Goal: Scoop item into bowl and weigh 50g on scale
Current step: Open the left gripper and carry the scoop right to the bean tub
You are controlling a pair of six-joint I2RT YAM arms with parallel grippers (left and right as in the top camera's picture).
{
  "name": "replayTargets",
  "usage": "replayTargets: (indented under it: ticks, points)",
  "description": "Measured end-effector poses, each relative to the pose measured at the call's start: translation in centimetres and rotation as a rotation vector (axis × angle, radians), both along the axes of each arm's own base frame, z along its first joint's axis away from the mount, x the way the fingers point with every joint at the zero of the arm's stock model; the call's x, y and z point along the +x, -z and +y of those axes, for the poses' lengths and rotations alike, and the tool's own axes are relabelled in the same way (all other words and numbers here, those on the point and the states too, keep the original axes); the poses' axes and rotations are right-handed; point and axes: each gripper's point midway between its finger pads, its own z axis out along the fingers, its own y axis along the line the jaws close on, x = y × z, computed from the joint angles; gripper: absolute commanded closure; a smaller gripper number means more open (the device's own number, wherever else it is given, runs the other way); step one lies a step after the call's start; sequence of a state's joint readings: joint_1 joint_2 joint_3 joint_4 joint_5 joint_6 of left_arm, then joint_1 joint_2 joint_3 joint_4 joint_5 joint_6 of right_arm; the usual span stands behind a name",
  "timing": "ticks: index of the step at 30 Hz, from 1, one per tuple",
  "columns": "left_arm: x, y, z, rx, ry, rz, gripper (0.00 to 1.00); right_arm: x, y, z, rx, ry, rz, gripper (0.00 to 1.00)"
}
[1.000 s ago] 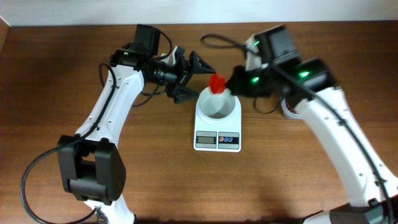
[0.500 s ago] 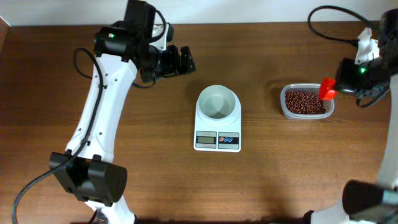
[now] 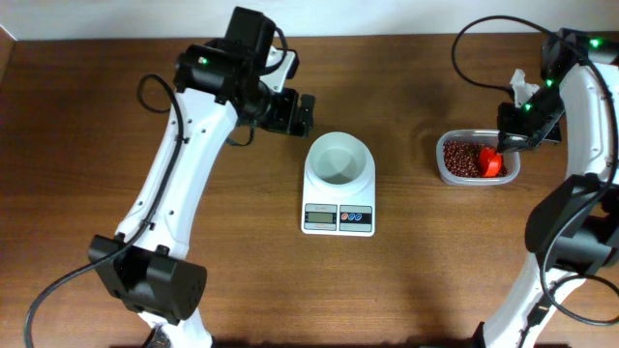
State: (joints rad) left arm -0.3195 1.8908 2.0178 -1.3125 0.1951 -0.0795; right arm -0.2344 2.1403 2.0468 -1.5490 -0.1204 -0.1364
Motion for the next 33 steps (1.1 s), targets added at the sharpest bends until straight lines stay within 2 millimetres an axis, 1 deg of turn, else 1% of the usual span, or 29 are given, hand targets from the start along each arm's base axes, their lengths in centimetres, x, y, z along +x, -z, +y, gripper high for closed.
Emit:
replayTargets:
  ticks: [4, 8, 13, 18, 23, 24, 25, 26, 28, 31, 32, 33]
  points:
    - [0.3, 0.0, -0.6, 0.021, 0.019, -0.030, 0.01, 0.7, 0.3, -0.2, -0.006, -0.003, -0.023, 0.96]
    - [0.0, 1.5, -0.4, 0.041, 0.019, -0.003, 0.01, 1.2, 0.6, -0.3, -0.010, -0.003, -0.042, 0.96]
    - [-0.3, 3.2, -0.2, 0.057, 0.018, 0.031, 0.01, 1.2, 1.4, -0.2, -0.004, -0.003, -0.037, 0.96]
    - [-0.2, 3.3, -0.2, 0.059, 0.017, 0.027, 0.01, 1.1, 1.7, -0.1, 0.001, 0.000, -0.030, 0.96]
    - [-0.2, 3.3, -0.2, 0.059, 0.017, 0.027, 0.01, 0.7, 3.0, 0.2, 0.016, 0.000, -0.016, 0.95]
    - [-0.2, 3.3, -0.2, 0.059, 0.017, 0.027, 0.01, 0.6, 3.0, 0.2, 0.016, 0.000, -0.015, 0.92]
    - [-0.2, 3.3, -0.2, 0.059, 0.017, 0.026, 0.01, 0.7, 2.9, 0.2, 0.016, 0.000, -0.017, 0.86]
    - [-0.1, 3.3, -0.2, 0.058, 0.017, 0.025, 0.01, 0.6, 3.0, 0.2, 0.016, 0.003, -0.015, 0.75]
    - [-0.1, 3.3, -0.2, 0.058, 0.017, 0.025, 0.01, 0.6, 3.3, 0.1, 0.014, 0.001, -0.012, 0.66]
    - [-0.1, 3.3, -0.2, 0.058, 0.017, 0.024, 0.01, 0.1, 3.8, 0.2, 0.016, 0.011, 0.025, 0.47]
    - [-0.1, 3.3, -0.2, 0.058, 0.017, 0.024, 0.01, -0.4, 3.3, 0.2, 0.019, 0.016, 0.050, 0.40]
    - [-0.1, 3.3, -0.2, 0.058, 0.017, 0.025, 0.01, -0.3, 2.6, 0.2, 0.017, 0.015, 0.046, 0.33]
